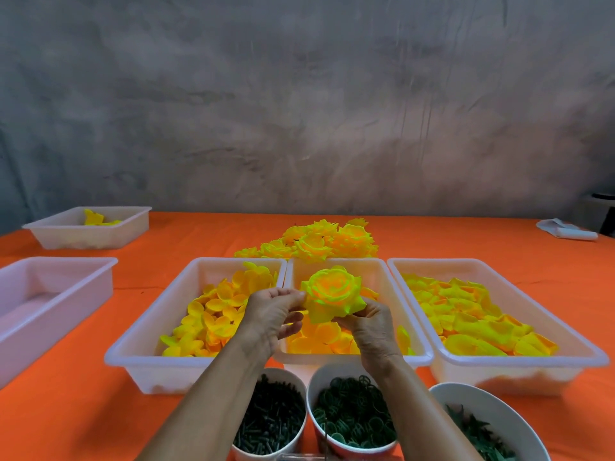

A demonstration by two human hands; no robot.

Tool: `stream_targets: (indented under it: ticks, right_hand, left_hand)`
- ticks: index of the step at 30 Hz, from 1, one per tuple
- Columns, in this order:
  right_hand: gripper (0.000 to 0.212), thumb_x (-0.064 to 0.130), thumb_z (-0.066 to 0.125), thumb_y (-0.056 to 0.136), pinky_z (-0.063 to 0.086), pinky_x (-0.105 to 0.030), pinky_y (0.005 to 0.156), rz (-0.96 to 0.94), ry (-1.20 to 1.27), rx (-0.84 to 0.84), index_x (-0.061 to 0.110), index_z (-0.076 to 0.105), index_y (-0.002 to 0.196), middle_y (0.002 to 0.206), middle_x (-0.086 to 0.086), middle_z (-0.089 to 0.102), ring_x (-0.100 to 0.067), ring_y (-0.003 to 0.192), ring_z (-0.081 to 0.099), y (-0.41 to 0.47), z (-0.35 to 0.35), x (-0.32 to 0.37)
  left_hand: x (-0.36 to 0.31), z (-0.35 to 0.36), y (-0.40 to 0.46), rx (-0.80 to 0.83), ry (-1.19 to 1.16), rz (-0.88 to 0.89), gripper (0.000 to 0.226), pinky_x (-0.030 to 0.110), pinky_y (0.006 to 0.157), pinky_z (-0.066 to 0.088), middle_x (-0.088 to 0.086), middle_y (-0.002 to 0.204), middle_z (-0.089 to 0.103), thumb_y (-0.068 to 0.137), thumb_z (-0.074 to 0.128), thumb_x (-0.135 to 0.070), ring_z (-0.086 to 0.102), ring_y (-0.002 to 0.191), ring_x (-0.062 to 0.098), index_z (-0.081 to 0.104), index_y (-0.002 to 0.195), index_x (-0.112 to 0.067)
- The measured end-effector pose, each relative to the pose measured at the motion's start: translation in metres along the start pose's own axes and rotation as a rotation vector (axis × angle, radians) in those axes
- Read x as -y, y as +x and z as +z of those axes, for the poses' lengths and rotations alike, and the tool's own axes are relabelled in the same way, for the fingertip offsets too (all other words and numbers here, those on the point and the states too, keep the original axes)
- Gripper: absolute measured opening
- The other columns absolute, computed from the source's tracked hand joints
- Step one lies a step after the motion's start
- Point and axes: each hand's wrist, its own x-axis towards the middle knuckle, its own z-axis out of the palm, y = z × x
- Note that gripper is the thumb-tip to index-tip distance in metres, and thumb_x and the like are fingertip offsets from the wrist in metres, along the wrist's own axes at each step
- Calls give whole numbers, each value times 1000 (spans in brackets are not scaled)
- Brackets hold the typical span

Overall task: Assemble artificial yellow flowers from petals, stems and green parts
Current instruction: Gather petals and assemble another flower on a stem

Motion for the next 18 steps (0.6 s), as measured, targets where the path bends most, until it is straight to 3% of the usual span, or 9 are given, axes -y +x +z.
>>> stream_targets:
  ticks: [4, 9, 14, 18]
  right_hand:
    - [37, -21, 65, 69, 47, -19, 50, 16, 4, -33, 16, 71, 63, 54, 0, 65, -6, 50, 56, 0, 1, 2]
    - [23, -13, 68, 74, 46, -29, 60, 107, 14, -114, 8, 70, 68, 55, -3, 65, -11, 51, 55, 5, 3, 4]
    - [14, -6, 69, 77, 47, -18, 49, 135, -1, -122, 6, 68, 70, 51, -1, 64, -7, 46, 58, 21, 8, 15]
    - [14, -4, 68, 78, 49, -24, 59, 170, -24, -91, 10, 69, 75, 58, -1, 66, -12, 54, 62, 30, 13, 23]
  left_hand:
    - [2, -1, 6, -89, 54, 85, 13, 23, 47, 49, 6, 69, 64, 90, 64, -18, 53, 52, 14, 61, 82, -7]
    - [13, -5, 15, -114, 325, 283, 18, 27, 54, 47, 6, 69, 64, 92, 59, -15, 53, 56, 16, 62, 75, -12]
    - [25, -7, 22, -58, 454, 378, 15, 25, 57, 47, 3, 65, 66, 91, 62, -13, 56, 54, 10, 64, 75, -13]
    - [31, -10, 26, -43, 476, 406, 14, 19, 53, 45, 0, 63, 66, 90, 63, -14, 54, 48, -2, 65, 75, -13]
